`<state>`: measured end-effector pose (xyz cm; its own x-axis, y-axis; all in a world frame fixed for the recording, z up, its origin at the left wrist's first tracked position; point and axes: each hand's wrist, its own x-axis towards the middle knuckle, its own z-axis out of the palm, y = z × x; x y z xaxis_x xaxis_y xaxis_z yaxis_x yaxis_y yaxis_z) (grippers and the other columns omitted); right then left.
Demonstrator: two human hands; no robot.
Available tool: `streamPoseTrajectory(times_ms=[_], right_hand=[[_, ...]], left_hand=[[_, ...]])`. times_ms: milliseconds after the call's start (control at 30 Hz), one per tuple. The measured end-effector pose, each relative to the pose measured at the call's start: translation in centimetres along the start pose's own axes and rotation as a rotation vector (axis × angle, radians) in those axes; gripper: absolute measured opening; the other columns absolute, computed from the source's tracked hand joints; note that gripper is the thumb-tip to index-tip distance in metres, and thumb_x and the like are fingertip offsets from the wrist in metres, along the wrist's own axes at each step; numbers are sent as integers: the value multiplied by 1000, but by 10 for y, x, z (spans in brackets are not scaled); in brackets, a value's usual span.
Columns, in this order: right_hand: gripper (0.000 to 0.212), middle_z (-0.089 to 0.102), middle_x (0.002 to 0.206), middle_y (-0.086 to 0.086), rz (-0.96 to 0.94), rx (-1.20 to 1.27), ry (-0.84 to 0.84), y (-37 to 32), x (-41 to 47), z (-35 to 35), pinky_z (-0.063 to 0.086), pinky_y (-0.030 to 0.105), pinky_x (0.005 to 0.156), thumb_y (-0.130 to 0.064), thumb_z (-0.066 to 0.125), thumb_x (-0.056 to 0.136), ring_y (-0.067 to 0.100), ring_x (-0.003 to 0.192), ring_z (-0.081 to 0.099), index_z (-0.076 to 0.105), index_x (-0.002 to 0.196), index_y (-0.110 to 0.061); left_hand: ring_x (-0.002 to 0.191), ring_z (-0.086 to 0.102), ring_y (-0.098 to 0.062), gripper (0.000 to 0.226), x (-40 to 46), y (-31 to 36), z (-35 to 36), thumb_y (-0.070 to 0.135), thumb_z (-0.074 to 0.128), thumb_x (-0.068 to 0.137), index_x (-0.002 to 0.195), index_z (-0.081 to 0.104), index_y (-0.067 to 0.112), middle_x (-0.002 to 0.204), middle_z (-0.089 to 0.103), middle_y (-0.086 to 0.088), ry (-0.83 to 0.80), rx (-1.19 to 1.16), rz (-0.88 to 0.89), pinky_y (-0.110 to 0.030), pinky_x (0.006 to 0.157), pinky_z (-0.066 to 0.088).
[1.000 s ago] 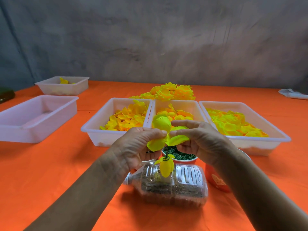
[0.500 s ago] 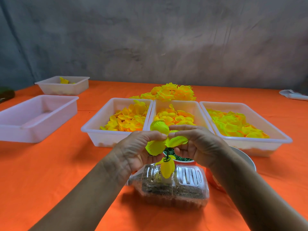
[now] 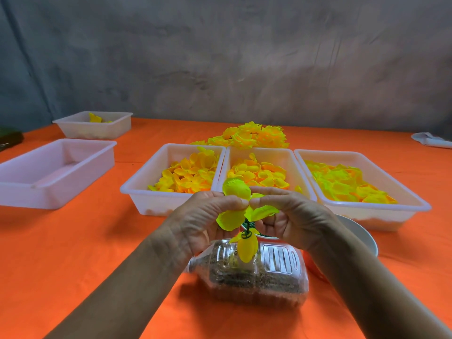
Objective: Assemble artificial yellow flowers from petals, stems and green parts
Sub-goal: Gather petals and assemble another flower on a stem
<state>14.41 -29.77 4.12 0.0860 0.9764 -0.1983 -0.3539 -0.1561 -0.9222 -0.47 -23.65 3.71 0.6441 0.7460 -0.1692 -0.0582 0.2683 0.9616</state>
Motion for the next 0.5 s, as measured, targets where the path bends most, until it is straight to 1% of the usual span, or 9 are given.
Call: streamPoseTrajectory(times_ms=[100, 267, 367, 500], right_hand=[[39, 69, 66, 11, 0, 16, -5, 1, 1, -1, 50, 21, 45, 1, 68, 53, 18, 49, 65, 66, 92, -8], [47, 70, 69, 12, -9, 17, -25, 2, 1, -2, 51, 22, 45, 0, 71, 50, 18, 51, 65, 65, 95, -10], [46, 71, 71, 13, -18, 7, -31, 1, 1, -3, 51, 22, 46, 0, 71, 49, 19, 52, 66, 66, 94, -11], [44, 70, 71, 12, -24, -6, -48, 0, 0, -4, 51, 22, 46, 1, 70, 49, 19, 52, 65, 67, 91, -11]], left_hand=[[46, 58, -11, 26, 1, 1, 0, 15, 71, 53, 77, 64, 7, 57, 63, -2, -13, 1, -7, -23, 46, 51], [50, 61, -12, 34, 3, 2, -2, 16, 72, 52, 83, 67, 7, 64, 67, -4, -22, 34, 18, -23, 46, 51], [51, 60, -12, 23, 5, 1, -3, 18, 73, 53, 74, 70, 9, 64, 65, -5, -30, 32, 3, -23, 46, 52], [54, 61, -14, 22, 6, 1, -4, 17, 72, 53, 73, 70, 9, 68, 66, -7, -69, 39, -11, -25, 49, 54]])
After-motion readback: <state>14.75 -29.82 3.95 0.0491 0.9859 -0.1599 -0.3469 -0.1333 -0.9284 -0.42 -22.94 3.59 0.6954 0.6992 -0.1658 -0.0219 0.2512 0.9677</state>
